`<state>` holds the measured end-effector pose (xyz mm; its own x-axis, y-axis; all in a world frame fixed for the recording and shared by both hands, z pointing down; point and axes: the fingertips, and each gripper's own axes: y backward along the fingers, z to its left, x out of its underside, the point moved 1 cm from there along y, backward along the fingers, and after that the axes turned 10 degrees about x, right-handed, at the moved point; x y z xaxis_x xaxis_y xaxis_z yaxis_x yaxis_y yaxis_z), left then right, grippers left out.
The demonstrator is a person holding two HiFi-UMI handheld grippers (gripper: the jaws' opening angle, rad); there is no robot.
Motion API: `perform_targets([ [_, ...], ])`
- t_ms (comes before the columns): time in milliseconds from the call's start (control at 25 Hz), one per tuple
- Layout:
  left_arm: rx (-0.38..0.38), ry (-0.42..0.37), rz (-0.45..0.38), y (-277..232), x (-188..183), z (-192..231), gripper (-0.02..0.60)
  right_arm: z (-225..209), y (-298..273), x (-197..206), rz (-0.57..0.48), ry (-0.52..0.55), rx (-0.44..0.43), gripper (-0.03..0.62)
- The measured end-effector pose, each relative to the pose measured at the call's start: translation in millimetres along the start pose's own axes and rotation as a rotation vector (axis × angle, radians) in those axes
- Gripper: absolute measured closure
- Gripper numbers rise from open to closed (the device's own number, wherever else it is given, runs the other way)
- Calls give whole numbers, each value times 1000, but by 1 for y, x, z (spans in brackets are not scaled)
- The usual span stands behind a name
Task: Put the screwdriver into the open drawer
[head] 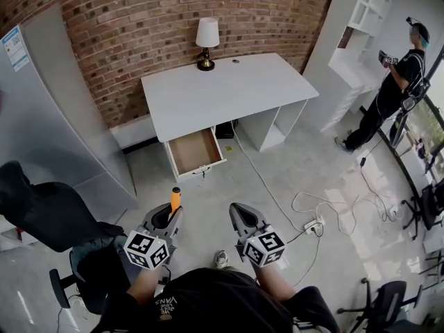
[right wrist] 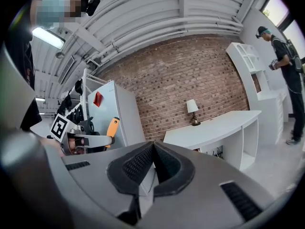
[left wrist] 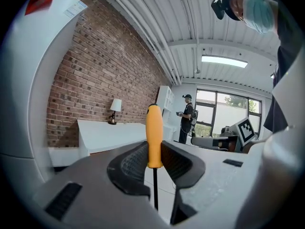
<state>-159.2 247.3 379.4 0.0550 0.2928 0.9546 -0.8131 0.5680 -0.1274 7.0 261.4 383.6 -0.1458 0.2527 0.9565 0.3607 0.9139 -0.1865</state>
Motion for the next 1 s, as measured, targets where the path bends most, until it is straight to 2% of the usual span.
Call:
perform_targets([
  [400, -95, 52, -21, -74, 2, 22, 499, -74, -47, -15, 49, 24, -71, 599],
  [600, -103, 71, -5, -89, 2, 49, 499, -82, -81, -15, 58, 10, -67, 599],
  [760, -72, 71, -6, -104, -7, 86, 499, -83, -117, -19, 54, 9, -38, 599],
  [1000, 24, 62, 37, -125, -22, 143, 499, -77, -172, -26, 37, -6, 49, 599],
])
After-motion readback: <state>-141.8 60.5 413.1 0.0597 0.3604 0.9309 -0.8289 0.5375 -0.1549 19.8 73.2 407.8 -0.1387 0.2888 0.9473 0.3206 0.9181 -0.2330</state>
